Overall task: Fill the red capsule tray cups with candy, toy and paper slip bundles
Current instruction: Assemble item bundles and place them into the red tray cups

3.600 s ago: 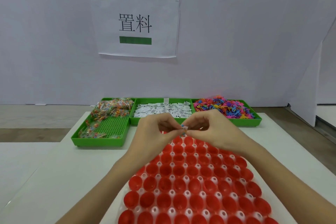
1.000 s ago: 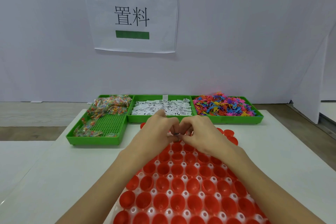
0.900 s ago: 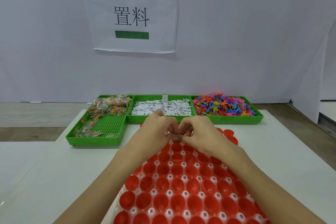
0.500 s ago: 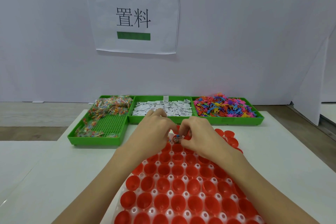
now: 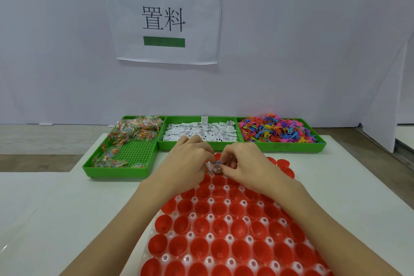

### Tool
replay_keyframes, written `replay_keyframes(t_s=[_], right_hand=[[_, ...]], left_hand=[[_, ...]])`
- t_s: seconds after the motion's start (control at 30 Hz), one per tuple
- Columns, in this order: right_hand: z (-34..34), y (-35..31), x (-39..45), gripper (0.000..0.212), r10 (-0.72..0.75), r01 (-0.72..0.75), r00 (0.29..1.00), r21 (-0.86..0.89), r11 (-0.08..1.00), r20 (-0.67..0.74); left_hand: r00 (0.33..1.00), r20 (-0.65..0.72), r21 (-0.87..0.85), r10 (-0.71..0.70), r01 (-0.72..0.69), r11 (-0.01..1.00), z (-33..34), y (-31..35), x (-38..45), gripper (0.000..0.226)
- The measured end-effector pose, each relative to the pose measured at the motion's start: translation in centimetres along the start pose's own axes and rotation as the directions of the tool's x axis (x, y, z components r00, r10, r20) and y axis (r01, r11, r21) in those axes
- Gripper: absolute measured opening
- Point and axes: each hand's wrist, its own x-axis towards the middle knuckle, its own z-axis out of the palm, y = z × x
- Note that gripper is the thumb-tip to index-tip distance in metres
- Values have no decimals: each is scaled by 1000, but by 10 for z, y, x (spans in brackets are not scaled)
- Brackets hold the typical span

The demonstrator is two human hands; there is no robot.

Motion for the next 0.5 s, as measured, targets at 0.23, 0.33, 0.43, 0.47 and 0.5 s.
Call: replay_keyframes(t_s=[0.23, 0.33, 0.43, 0.47, 0.5], right_hand=[[2, 0, -2, 8, 38, -37, 999, 30, 999, -27], [2, 0, -2, 13, 21, -20, 1000, 27, 999, -11], [3, 0, -2, 11, 8, -8, 1000, 13, 1000, -9], [3, 0, -2, 10, 8, -8, 1000, 7, 1000, -10], [4, 0, -2, 10, 10, -10, 1000, 4, 1000, -13]], left_hand=[[1000, 12, -69, 17, -16, 998, 4, 2, 2, 53], [999, 40, -84, 21, -17, 996, 7, 0, 2, 54], [999, 46, -69, 25, -22, 997, 9, 0, 3, 55], [998, 52, -61, 28, -24, 998, 10, 0, 3, 55], [998, 56, -59, 27, -24, 998, 10, 0, 3, 55]])
